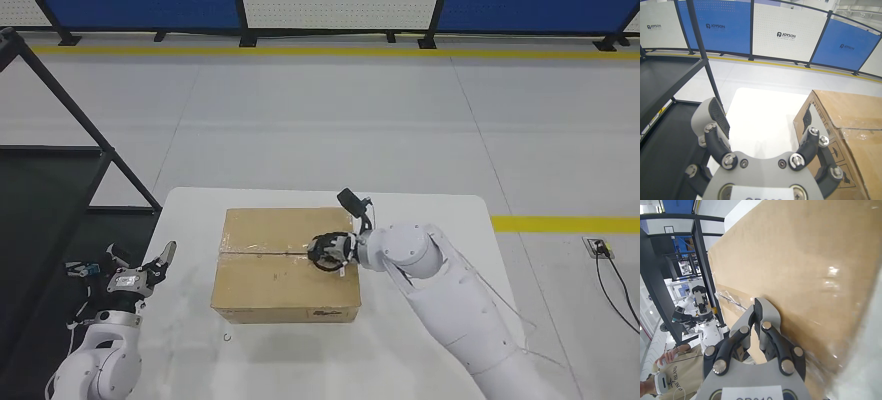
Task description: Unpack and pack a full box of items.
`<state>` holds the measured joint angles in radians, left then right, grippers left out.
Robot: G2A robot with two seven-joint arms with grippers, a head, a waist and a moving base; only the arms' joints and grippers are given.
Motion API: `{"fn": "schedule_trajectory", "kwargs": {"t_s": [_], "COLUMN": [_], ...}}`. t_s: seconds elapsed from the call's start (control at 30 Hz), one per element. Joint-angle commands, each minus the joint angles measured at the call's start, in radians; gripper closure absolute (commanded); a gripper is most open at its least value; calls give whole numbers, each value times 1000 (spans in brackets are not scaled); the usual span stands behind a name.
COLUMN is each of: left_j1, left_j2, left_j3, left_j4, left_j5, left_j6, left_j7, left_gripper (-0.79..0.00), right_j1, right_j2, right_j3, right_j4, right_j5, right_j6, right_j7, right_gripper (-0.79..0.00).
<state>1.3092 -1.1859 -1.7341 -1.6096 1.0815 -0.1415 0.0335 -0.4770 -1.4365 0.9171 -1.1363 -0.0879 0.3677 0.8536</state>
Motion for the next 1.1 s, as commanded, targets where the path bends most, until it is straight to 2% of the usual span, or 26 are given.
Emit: {"fn": "schedule_trajectory", "kwargs": {"t_s": [0.0,0.5,0.9,1.07], "left_j1": [0,0,0,0], "left_j2": [0,0,0,0], "left_j3": [0,0,0,0], "left_j4": [0,0,0,0], "left_j5": [0,0,0,0], "left_j6": [0,0,0,0], "left_j7": [0,0,0,0], "left_gripper": [-785,-785,-785,-785], "right_j1": [21,196,277,300], "right_j2": [-14,-167,-279,-314], "right_j3": [-31,-242,-303,-330], "right_j4": [29,292,465,523], "right_j5": [18,130,219,206], "right_j6": [-22,-106,-262,-259], "right_j7": [-7,-129,-175,-160], "right_gripper": [0,0,0,0]}}
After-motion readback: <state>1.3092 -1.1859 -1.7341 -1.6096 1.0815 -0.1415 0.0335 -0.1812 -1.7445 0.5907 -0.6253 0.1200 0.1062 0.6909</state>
